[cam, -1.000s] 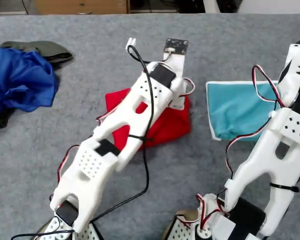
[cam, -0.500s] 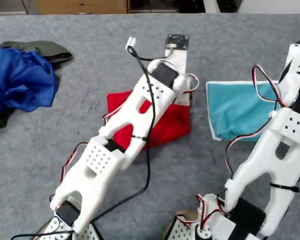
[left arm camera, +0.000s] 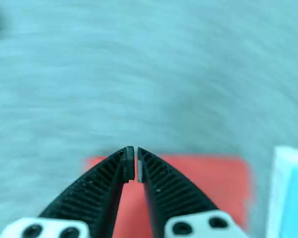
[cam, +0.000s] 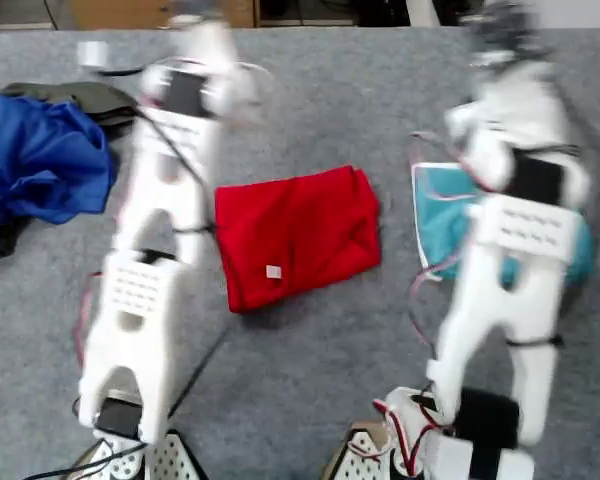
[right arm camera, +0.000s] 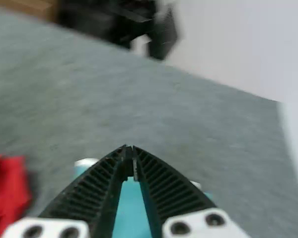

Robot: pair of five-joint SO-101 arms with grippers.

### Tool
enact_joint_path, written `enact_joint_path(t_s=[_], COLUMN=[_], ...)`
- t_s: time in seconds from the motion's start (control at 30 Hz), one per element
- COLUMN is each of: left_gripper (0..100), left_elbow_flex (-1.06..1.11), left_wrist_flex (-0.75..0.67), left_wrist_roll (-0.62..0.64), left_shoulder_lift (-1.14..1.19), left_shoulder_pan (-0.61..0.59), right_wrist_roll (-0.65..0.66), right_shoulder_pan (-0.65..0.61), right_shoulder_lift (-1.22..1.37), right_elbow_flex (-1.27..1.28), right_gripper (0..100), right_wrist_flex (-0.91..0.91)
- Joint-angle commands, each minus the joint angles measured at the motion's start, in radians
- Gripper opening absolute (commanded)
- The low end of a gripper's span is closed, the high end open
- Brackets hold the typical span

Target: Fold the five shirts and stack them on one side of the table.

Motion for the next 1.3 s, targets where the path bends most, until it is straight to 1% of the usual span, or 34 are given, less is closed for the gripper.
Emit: enact_joint_path(t_s=[0.0,0.13,0.2,0.3,0.4,0.53,0.63,0.73,0.83,1.0,1.07,1.13,1.2,1.27], left_gripper=[2,2,2,2,2,2,2,2,2,2,2,2,2,2], left_elbow_flex=[0.072,0.141,0.173,0.224,0.308,0.374,0.385,0.431,0.479,0.634,0.755,0.947,1.203,1.464], left_wrist_flex=[0.014,0.014,0.014,0.014,0.012,0.009,-0.017,-0.087,-0.103,-0.130,-0.180,-0.272,-0.430,-0.628], left_wrist_roll=[-0.002,-0.049,-0.064,-0.066,-0.101,-0.137,-0.167,-0.172,-0.176,-0.181,-0.183,-0.183,-0.184,-0.201], left_shoulder_lift=[-0.021,-0.024,-0.024,-0.015,-0.019,-0.024,-0.013,-0.016,-0.031,-0.108,-0.185,-0.306,-0.478,-0.688], left_shoulder_pan=[-0.184,-0.304,-0.361,-0.439,-0.470,-0.454,-0.430,-0.423,-0.419,-0.350,-0.321,-0.292,-0.275,-0.281], right_wrist_roll=[0.012,-0.006,-0.028,-0.025,0.002,0.044,0.049,0.060,0.035,0.032,0.032,0.032,0.032,0.032], right_shoulder_pan=[-0.222,-0.374,-0.426,-0.493,-0.545,-0.579,-0.576,-0.599,-0.605,-0.601,-0.598,-0.584,-0.568,-0.556], right_shoulder_lift=[0.104,0.357,0.495,0.679,0.825,0.970,1.043,1.099,1.127,1.141,1.141,1.144,1.152,1.162], right_elbow_flex=[-0.097,-0.282,-0.414,-0.631,-0.845,-1.081,-1.147,-1.112,-1.089,-1.102,-1.099,-1.096,-1.098,-1.106], right_gripper=[0.9,0.8,0.6,0.5,0.5,0.5,0.5,0.5,0.5,0.5,0.5,0.5,0.5,0.5], right_wrist_flex=[0.100,0.273,0.382,0.537,0.681,0.844,0.859,0.859,0.856,0.850,0.853,0.852,0.850,0.848])
